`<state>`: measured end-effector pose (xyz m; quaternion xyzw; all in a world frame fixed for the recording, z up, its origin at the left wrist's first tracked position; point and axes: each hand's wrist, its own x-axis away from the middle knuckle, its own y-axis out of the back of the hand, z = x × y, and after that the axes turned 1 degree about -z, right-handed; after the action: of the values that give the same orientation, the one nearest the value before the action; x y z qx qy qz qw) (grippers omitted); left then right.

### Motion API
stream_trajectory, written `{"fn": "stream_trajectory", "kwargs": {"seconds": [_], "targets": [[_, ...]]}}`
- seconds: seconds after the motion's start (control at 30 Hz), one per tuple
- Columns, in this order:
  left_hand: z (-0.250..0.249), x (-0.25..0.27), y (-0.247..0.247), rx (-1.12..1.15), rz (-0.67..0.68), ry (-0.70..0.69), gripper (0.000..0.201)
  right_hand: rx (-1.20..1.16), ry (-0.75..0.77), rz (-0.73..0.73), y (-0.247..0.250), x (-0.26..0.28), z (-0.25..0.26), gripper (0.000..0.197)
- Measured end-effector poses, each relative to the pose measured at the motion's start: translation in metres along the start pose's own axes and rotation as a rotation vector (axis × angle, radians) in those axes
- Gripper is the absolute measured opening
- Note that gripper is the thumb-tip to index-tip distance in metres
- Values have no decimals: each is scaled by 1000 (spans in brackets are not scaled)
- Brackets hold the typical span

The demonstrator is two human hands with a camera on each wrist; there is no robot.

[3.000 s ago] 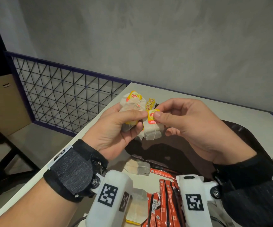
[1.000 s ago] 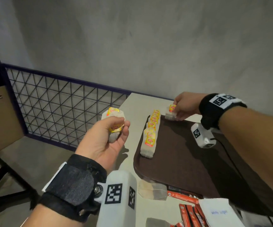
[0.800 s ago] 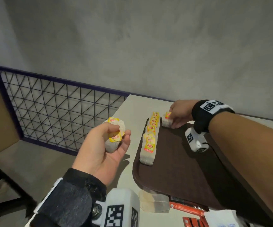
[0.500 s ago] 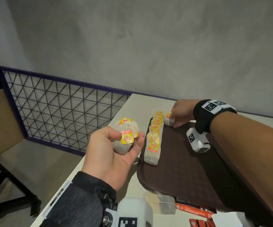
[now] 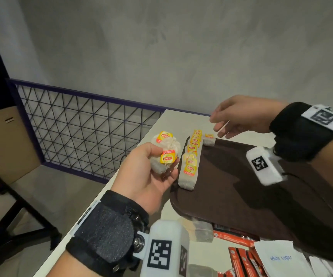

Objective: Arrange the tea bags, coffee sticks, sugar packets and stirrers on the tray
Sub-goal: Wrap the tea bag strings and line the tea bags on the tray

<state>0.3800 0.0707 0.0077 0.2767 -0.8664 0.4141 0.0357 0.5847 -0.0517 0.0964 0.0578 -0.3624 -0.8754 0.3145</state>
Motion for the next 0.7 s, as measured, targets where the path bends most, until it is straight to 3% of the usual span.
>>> {"fn": "stream_trajectory", "kwargs": {"seconds": [0.2,0.33,0.5,0.7], "targets": [[7,14,-11,-138,45,-4,14,-172,81,167,-46,98,7,32],[11,20,-16,-197,127,-29,9,-303,95,61,-68,131,-4,39],[15,27,-18,-253,237,-69,14,-513,97,-27,-70,154,-16,23],[23,30,-19,-254,304,19,28,-501,118,-148,-58,156,-24,13]]}}
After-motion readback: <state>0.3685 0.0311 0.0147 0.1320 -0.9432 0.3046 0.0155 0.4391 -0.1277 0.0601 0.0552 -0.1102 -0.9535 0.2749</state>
